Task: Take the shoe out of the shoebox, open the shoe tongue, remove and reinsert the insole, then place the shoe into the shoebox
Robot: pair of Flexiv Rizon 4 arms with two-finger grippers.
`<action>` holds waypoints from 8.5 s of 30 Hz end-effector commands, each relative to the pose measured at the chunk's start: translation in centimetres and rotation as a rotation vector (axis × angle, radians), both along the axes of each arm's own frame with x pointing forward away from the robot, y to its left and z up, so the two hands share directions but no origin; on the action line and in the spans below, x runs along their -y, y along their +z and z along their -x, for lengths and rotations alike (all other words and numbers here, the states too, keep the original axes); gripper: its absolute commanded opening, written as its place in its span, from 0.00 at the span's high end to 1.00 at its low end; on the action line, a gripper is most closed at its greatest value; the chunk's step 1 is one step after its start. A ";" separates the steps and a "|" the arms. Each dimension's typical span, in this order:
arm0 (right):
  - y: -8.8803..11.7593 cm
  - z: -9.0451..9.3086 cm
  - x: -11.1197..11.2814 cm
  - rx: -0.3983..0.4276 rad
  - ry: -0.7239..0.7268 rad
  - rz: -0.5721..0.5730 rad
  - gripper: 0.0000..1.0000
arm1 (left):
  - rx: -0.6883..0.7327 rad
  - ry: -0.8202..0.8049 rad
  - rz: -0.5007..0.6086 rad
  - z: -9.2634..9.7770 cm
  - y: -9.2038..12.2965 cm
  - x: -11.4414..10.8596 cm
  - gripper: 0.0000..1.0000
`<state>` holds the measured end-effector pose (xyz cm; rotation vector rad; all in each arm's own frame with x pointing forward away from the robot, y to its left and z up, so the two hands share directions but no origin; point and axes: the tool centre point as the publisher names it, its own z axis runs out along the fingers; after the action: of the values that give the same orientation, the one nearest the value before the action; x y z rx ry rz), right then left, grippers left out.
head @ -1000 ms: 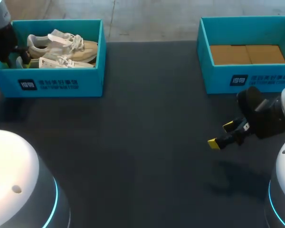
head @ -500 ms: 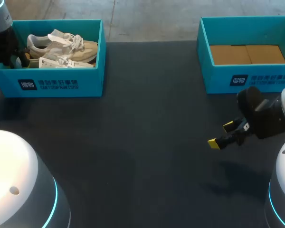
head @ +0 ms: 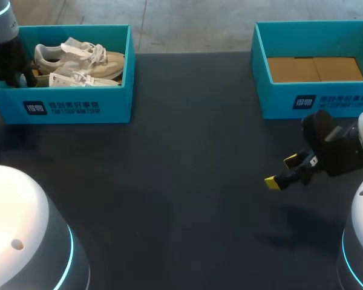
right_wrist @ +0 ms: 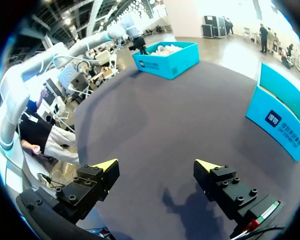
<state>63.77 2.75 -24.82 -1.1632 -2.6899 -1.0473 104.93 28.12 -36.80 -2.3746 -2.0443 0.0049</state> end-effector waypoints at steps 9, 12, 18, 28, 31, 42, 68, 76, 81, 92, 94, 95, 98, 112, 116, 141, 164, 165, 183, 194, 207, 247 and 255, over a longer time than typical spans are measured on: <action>0.0 0.1 0.0 0.002 0.000 -0.001 0.00 | -0.004 -0.034 -0.015 -0.1 -0.2 -0.2 1.00; 0.0 0.1 0.0 0.002 0.000 -0.001 0.00 | -0.004 -0.059 -0.024 0.0 0.2 -0.3 1.00; 0.0 0.1 0.0 0.002 0.000 -0.001 0.00 | -0.002 -0.089 -0.041 0.4 1.8 -0.6 1.00; 0.0 0.1 0.0 0.002 0.000 -0.001 0.00 | 0.026 -0.111 -0.055 0.8 5.9 -0.4 1.00; 0.0 0.1 0.0 0.002 0.000 -0.001 0.00 | 0.031 -0.119 -0.064 0.7 6.9 -0.4 1.00; 0.0 0.1 0.0 0.002 0.000 -0.001 0.00 | -0.001 -0.150 -0.059 0.3 10.6 -1.1 1.00; 0.0 0.1 0.0 0.002 0.000 -0.001 0.00 | 0.067 -0.222 -0.047 2.1 17.2 -1.2 1.00; 0.0 0.1 0.0 0.002 0.000 -0.001 0.00 | 0.067 -0.222 -0.047 2.1 17.2 -1.2 1.00; 0.0 0.1 0.0 0.002 0.000 -0.001 0.00 | 0.067 -0.222 -0.047 2.1 17.2 -1.2 1.00; 0.0 0.1 0.0 0.002 0.000 -0.001 0.00 | 0.067 -0.222 -0.047 2.1 17.2 -1.2 1.00; 0.0 0.1 0.0 0.002 0.000 -0.001 0.00 | 0.067 -0.222 -0.047 2.1 17.2 -1.2 1.00; 0.0 0.1 0.0 0.002 0.000 -0.001 0.00 | 0.067 -0.222 -0.047 2.1 17.2 -1.2 1.00; 0.0 0.1 0.0 0.002 0.000 -0.001 0.00 | 0.059 -0.213 -0.063 2.1 17.2 -0.9 1.00; 0.0 0.1 0.0 0.002 0.000 -0.001 0.00 | 0.034 -0.184 -0.187 4.2 18.3 5.5 1.00; 0.0 0.1 0.0 0.002 0.000 -0.001 0.00 | 0.042 -0.198 -0.187 4.9 18.8 7.2 1.00; 0.0 0.1 0.0 0.002 0.000 -0.001 0.00 | 0.031 -0.135 -0.220 12.1 19.7 15.4 1.00; 0.0 0.1 0.0 0.002 0.000 -0.001 0.00 | 0.094 -0.210 -0.241 18.0 20.4 26.5 1.00; 0.0 0.1 0.0 0.002 0.000 -0.001 0.00 | 0.098 -0.208 -0.247 18.1 20.3 26.8 1.00; 0.0 0.1 0.0 0.002 0.000 -0.001 0.00 | 0.144 -0.078 -0.283 21.7 18.0 28.9 1.00; 0.0 0.1 0.0 0.002 0.000 -0.001 0.00 | 0.096 -0.046 -0.248 22.9 12.7 30.3 1.00; 0.0 0.1 0.0 0.002 0.000 -0.001 0.00 | 0.101 -0.077 -0.245 24.2 7.5 32.0 1.00; 0.0 0.1 0.0 0.002 0.000 -0.001 0.00 | 0.059 -0.197 -0.293 24.8 -0.8 35.9 0.04; 0.0 0.1 0.0 0.002 0.000 -0.001 0.00 | 0.101 -0.177 -0.224 25.4 1.9 35.2 0.00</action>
<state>63.77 2.75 -24.82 -1.1632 -2.6899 -1.0472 80.30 -8.59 -36.49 -2.4106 -1.7329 -0.3402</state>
